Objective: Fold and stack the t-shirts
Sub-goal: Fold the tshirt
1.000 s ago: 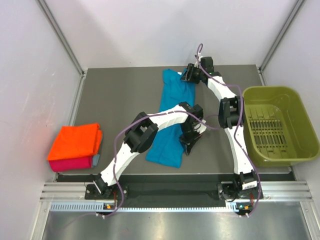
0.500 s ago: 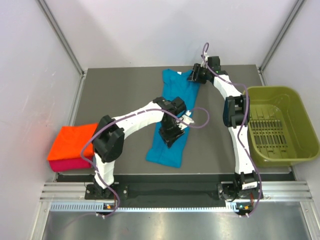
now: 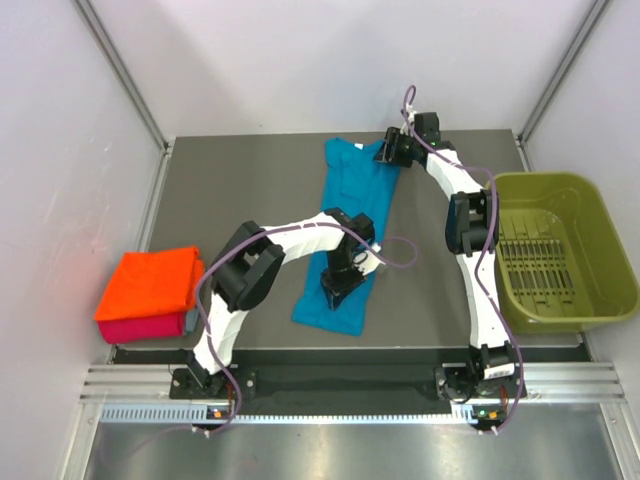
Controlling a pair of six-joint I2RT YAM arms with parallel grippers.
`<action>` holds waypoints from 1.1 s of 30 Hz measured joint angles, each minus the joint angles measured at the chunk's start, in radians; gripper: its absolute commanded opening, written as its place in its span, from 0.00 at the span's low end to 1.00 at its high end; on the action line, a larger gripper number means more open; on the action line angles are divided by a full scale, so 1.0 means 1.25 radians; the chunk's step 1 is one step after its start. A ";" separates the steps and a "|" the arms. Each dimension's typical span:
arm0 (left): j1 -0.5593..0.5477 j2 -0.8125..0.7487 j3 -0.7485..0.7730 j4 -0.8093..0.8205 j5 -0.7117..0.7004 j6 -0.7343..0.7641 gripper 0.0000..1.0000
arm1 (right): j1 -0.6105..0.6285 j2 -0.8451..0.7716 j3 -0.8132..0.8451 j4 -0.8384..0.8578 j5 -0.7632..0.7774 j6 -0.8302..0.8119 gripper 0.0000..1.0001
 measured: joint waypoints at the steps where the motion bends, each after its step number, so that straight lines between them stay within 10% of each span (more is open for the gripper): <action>1: 0.001 0.009 0.008 -0.002 0.006 0.000 0.12 | 0.000 0.000 0.000 0.000 0.000 0.000 0.55; 7: 0.009 0.094 0.106 -0.089 0.036 0.015 0.00 | 0.000 0.000 0.003 -0.001 0.009 -0.001 0.54; 33: -0.040 0.290 0.403 -0.281 0.105 0.024 0.00 | 0.011 0.046 0.059 0.034 0.027 0.031 0.50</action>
